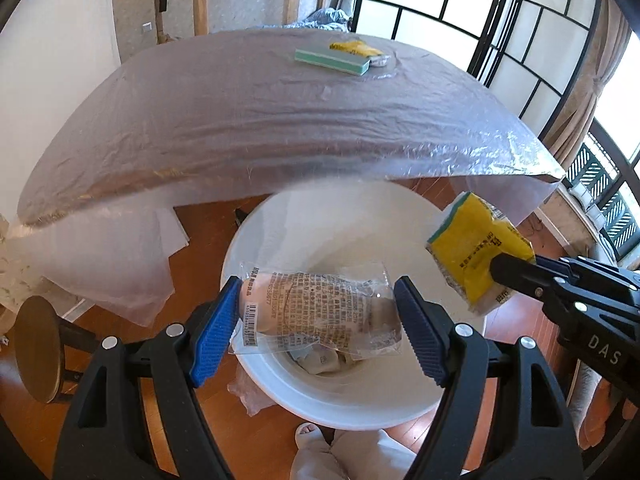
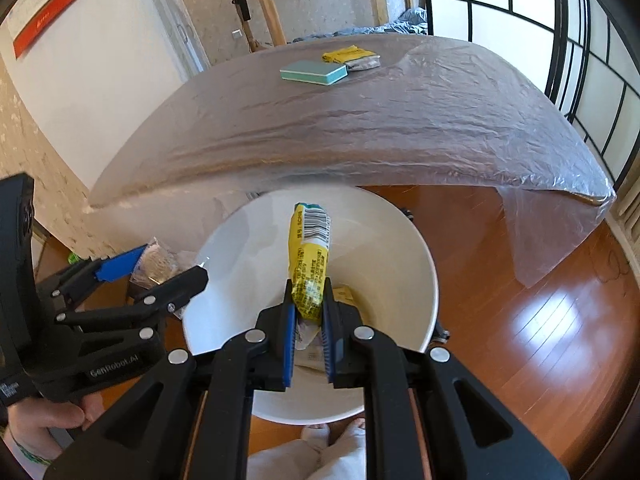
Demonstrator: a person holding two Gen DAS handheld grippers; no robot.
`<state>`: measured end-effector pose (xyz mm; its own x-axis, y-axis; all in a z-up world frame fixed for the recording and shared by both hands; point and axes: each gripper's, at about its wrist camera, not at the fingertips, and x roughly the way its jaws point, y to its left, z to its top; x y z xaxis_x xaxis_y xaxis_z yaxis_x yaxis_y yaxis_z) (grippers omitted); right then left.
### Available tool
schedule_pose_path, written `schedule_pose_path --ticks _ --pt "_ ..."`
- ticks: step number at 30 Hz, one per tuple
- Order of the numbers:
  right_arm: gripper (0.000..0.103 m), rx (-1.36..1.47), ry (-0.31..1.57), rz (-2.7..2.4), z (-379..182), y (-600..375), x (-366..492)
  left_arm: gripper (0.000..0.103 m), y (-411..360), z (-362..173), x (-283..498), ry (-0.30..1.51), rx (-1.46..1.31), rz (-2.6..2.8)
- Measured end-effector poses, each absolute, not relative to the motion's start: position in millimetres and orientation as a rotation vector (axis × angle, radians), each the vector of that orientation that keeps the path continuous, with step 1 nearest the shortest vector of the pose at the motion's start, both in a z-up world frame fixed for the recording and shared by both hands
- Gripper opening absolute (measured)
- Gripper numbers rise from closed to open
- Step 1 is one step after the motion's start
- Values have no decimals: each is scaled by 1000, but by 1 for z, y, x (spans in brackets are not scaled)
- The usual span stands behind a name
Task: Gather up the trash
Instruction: 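Hold the clear bag and yellow packet with both tools above the bin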
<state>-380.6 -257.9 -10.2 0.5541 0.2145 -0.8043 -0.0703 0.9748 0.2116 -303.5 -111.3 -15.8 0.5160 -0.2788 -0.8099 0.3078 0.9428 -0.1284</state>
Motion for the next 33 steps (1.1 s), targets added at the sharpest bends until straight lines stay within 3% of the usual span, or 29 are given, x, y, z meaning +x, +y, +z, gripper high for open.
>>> schedule_pose_path --ticks 33 --pt "13 160 1065 197 -50 -269 -354 78 -132 -52 -282 1063 88 -338"
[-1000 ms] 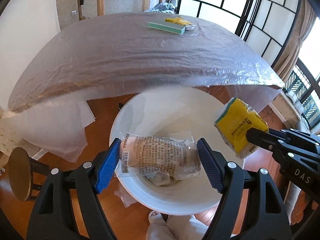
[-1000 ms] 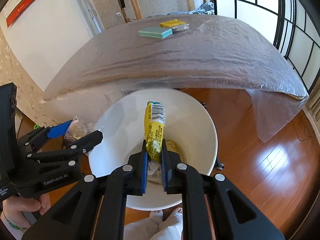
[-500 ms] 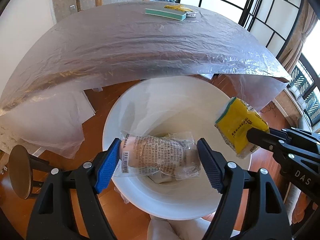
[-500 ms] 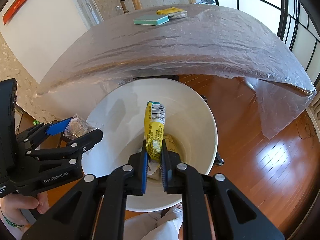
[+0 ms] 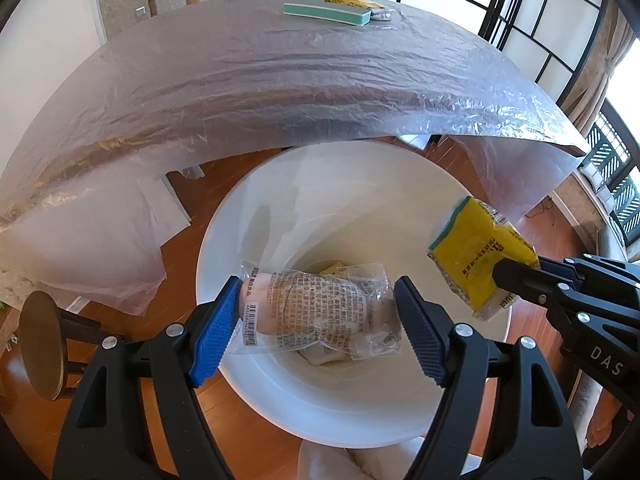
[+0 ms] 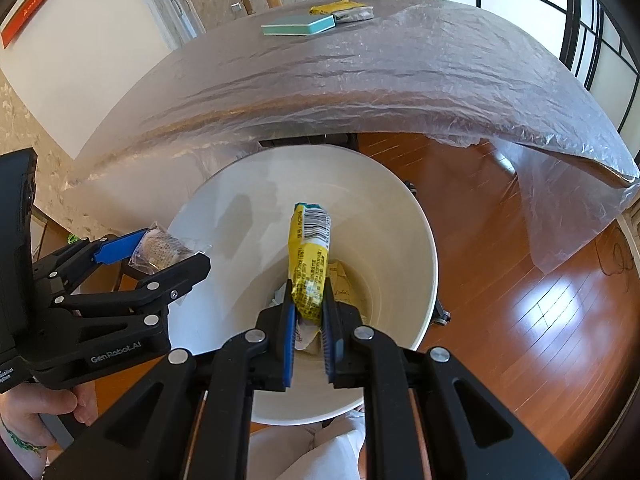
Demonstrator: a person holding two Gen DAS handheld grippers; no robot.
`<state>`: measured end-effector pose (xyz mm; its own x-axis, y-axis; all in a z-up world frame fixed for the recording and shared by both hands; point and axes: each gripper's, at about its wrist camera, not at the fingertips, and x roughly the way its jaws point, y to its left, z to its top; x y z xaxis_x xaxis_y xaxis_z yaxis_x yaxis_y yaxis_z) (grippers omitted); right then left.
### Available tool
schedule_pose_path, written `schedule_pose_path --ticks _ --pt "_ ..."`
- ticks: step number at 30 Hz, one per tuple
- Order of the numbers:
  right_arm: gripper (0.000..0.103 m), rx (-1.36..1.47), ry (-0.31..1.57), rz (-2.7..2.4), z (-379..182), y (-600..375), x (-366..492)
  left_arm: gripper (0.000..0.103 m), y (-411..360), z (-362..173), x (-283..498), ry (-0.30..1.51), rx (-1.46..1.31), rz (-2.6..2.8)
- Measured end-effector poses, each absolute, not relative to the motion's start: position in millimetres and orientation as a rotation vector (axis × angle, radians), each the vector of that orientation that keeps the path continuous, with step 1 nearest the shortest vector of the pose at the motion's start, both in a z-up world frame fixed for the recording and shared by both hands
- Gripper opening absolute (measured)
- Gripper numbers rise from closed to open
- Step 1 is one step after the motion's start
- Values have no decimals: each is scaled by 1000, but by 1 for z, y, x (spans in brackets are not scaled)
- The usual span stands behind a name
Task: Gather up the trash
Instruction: 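Hold the clear bag and yellow packet with both tools above the bin, then open the left tool dropping the clear bag while the right tool drops the packet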
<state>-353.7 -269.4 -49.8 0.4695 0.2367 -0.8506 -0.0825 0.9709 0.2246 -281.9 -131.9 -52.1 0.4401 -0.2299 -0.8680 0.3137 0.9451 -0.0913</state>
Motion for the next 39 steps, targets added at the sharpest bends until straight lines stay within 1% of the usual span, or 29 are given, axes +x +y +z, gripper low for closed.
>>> schedule_pose_path --ticks 33,35,37,39 --pt "13 146 1094 204 -58 -274 -353 78 -146 -67 -275 1087 111 -325" --pt "13 145 1096 203 -59 -274 -353 78 -146 -67 -274 1090 110 -325" --pt "16 148 1097 202 -59 -274 -353 79 -146 -67 -273 1096 112 -322" --pt "16 159 1097 196 -58 -276 -353 79 -147 -68 -272 1102 117 -319"
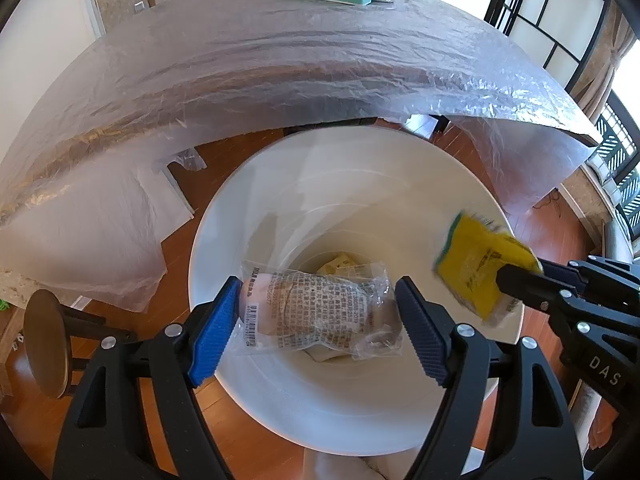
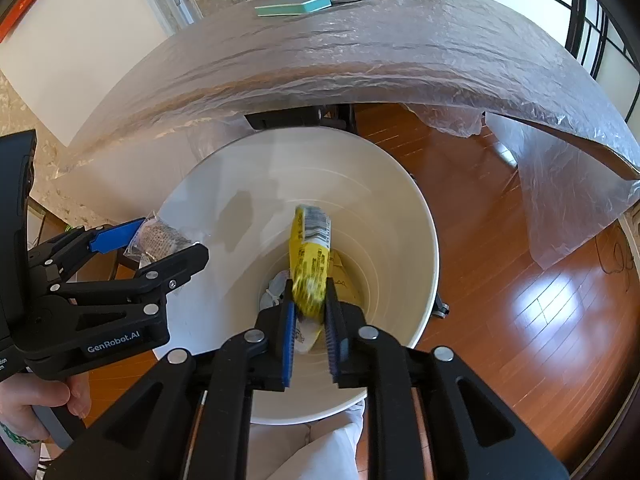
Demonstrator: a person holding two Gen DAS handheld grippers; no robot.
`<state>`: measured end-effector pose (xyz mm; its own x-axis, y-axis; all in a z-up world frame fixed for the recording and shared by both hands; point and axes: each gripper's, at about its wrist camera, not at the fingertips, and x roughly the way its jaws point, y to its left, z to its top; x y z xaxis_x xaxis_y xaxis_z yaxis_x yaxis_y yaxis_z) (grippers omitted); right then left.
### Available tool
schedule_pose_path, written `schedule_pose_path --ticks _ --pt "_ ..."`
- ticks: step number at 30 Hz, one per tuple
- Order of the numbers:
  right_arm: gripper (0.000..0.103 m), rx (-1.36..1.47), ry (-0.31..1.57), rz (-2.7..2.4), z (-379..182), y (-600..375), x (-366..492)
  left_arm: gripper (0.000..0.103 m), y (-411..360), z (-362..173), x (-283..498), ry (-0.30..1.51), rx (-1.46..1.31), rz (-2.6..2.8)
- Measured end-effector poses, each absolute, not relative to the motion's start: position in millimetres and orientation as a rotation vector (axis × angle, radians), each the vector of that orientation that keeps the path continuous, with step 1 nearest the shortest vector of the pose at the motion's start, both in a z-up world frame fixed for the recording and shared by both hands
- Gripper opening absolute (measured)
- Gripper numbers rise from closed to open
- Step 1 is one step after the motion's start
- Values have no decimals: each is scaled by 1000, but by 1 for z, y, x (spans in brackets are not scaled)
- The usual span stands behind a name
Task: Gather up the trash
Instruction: 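Open the left tool dropping the clear bag while the right tool drops the packet, then move both open tools back toward the teal box and yellow packet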
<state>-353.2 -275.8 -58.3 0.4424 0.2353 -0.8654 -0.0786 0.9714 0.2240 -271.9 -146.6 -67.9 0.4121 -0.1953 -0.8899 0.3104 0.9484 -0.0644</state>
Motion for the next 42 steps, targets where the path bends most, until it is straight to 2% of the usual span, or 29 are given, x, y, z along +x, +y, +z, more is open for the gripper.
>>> schedule_pose_path --ticks 6,8,11,13,17,19,21,23,25,26,27,28,29,34,42 --pt "19 180 1090 184 -56 -281 -355 80 -148 -69 -270 1105 117 -315" --pt "21 183 1084 181 -55 -283 -353 88 -148 -69 -270 1103 122 -311" --pt "22 185 1079 180 -53 -283 -353 91 -151 -66 -270 1098 123 -317" --pt "28 187 1074 178 -51 -284 -353 91 -153 -64 -270 1095 125 -317" --pt "31 195 1061 172 -45 -288 -354 91 -153 -62 -271 1092 118 -321" --pt "39 202 1042 161 -38 -292 -357 91 -152 -56 -274 1081 113 -328" --pt "42 199 1004 156 -24 -297 -360 91 -151 -44 -279 1053 112 -341" --pt "50 191 966 148 -10 -301 -362 91 -153 -27 -285 1016 112 -355" --pt "71 187 902 136 13 -308 -363 91 -154 -9 -289 971 112 -365" --pt "77 177 865 130 25 -311 -363 91 -155 2 -291 943 110 -366" --pt "89 161 827 113 37 -314 -363 91 -155 12 -292 918 106 -367" --pt "98 146 796 94 45 -316 -362 95 -156 20 -292 900 106 -362" --pt "99 129 759 71 55 -317 -361 102 -158 30 -290 876 110 -349" --pt "99 11 702 31 88 -324 -337 102 -168 59 -271 806 144 -352" --pt "99 51 677 71 111 -340 -275 102 -171 71 -223 794 105 -415"
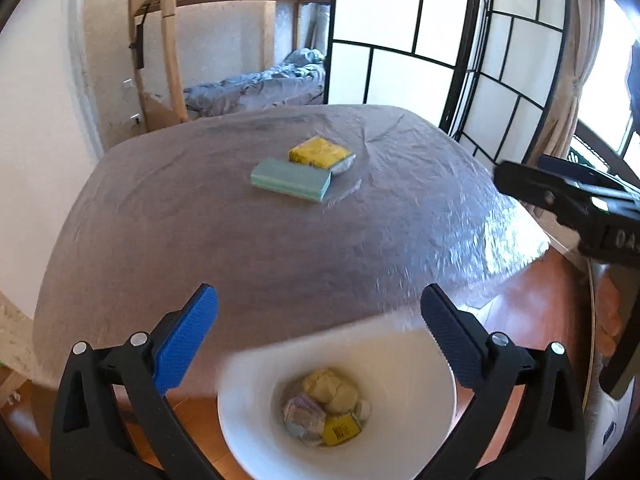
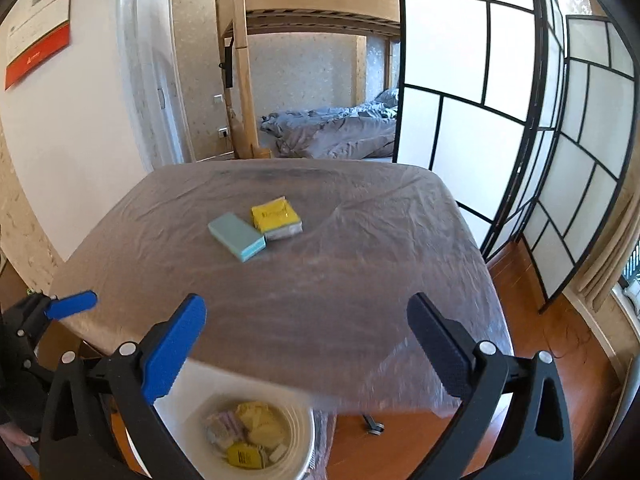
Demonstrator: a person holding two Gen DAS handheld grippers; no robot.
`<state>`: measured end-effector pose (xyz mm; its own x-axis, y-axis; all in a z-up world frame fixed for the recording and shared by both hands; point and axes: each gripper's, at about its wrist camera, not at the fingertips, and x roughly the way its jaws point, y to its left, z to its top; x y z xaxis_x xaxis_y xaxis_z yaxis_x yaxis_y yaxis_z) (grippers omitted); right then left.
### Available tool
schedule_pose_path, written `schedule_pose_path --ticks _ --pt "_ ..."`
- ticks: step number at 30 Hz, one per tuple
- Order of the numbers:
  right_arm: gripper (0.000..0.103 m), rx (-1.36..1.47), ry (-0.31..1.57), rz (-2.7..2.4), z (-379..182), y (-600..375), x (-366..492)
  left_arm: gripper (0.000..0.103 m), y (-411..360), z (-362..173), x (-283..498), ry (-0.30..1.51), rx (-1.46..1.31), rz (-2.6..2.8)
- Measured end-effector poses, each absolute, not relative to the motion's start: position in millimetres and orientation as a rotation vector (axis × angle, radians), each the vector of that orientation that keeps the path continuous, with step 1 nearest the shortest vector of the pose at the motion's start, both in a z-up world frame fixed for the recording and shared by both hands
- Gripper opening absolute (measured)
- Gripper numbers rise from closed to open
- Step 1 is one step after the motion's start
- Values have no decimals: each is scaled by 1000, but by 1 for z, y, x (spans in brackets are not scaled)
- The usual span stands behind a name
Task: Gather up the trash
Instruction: 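Move both open tools back toward the teal box and yellow packet, then grasp the teal box with the left tool while the right tool grasps the yellow packet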
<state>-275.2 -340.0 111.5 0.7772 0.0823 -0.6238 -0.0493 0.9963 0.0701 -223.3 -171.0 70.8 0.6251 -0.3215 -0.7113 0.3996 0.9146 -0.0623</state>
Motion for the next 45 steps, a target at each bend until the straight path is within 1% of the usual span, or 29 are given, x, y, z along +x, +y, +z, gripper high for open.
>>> schedule_pose_path --ticks 2,8,11,17,23,26,28,30,32,35,36,40,45 --pt "99 72 660 98 115 -342 -258 102 -172 71 -206 786 126 -406" --pt "98 41 719 106 106 -326 -184 102 -176 59 -151 814 145 -465" --pt "96 24 750 115 96 -316 -154 102 -180 51 -130 829 161 -484" --pt "82 -12 865 145 60 -296 -94 101 -190 30 -92 889 180 -513" --pt "81 -43 927 202 39 -290 -60 101 -198 19 -71 922 172 -550" --pt "81 -54 946 224 30 -291 -54 101 -200 16 -64 934 169 -557" --pt "73 -49 969 246 24 -291 -47 101 -203 14 -61 936 177 -559" --pt "70 -40 978 267 20 -290 -45 101 -204 13 -57 939 185 -559" --pt "68 -40 984 275 16 -290 -43 95 -205 13 -55 942 188 -557" --pt "61 -59 976 279 14 -288 -43 94 -205 14 -59 940 197 -559" --pt "56 -68 973 275 14 -288 -43 94 -204 14 -58 940 201 -558" --pt "53 -57 956 247 14 -293 -45 93 -206 15 -60 922 229 -548" --pt "53 -7 915 209 23 -307 -51 93 -207 16 -64 916 222 -527"
